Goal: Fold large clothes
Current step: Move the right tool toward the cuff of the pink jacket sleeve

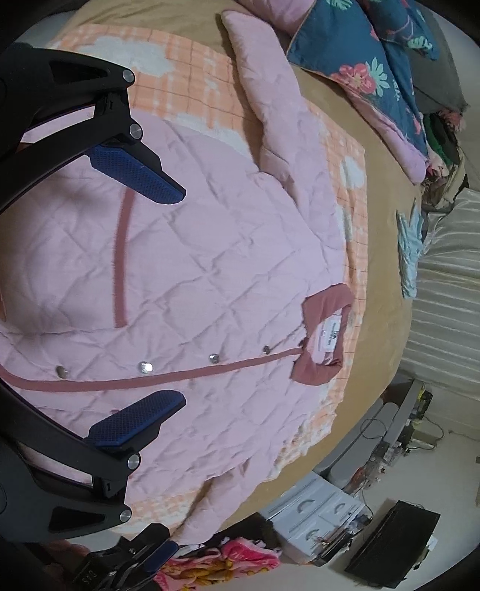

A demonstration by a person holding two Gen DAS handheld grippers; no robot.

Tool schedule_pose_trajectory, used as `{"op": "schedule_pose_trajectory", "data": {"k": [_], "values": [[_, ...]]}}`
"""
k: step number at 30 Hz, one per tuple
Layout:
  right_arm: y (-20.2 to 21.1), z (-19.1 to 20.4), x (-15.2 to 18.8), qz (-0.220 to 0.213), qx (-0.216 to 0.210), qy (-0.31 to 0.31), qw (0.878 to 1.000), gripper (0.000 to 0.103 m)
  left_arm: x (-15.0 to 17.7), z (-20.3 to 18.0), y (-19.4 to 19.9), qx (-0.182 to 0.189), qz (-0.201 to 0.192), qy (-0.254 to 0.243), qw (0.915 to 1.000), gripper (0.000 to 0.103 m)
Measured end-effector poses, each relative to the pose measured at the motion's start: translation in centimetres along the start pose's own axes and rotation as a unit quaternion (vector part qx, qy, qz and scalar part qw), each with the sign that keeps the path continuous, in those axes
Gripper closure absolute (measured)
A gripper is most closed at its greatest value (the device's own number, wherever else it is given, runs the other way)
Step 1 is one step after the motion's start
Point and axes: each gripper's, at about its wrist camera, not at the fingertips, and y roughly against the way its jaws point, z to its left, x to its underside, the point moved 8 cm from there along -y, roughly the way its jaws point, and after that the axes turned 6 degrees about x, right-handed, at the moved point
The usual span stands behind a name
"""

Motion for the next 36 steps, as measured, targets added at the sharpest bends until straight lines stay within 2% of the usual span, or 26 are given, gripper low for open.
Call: {"op": "schedule_pose_trajectory", "data": {"k": [10,18,22,29,32,36], "values": [[-1.0,-3.1,-3.1,-0.020,0.031,-0.032,0.999,0.004,-2.9,-1.8,-1.6,0.004,-0.002,-0.017,0.9998,0.008],[-2.4,-7.4,-4.8,-0.022,0.062,-0.069,0.995,0.004,-4.5,-2.8,-4.4,0.003,0.014,-0.022,0.9996,0.008],[-3.4,-9.6,-5.2,-0.017,0.076,-0.089,0.993,0.004,-5.2,-3.6,-5.8,-0.001,0.019,-0.030,0.9994,0.008],[-5.3,-13.6,-5.3,-0.009,0.100,-0.124,0.987,0.004,-6.1,-5.3,-7.8,0.018,0.029,-0.038,0.9987,0.008],[-5.9,-15.1,-5.2,-0.008,0.107,-0.138,0.985,0.004,-6.5,-5.7,-8.9,0.017,0.033,-0.039,0.9986,0.008],[-6.6,-17.9,-4.9,-0.006,0.123,-0.162,0.979,0.004,-7.1,-6.2,-10.4,-0.004,0.035,-0.052,0.9980,0.008]]}}
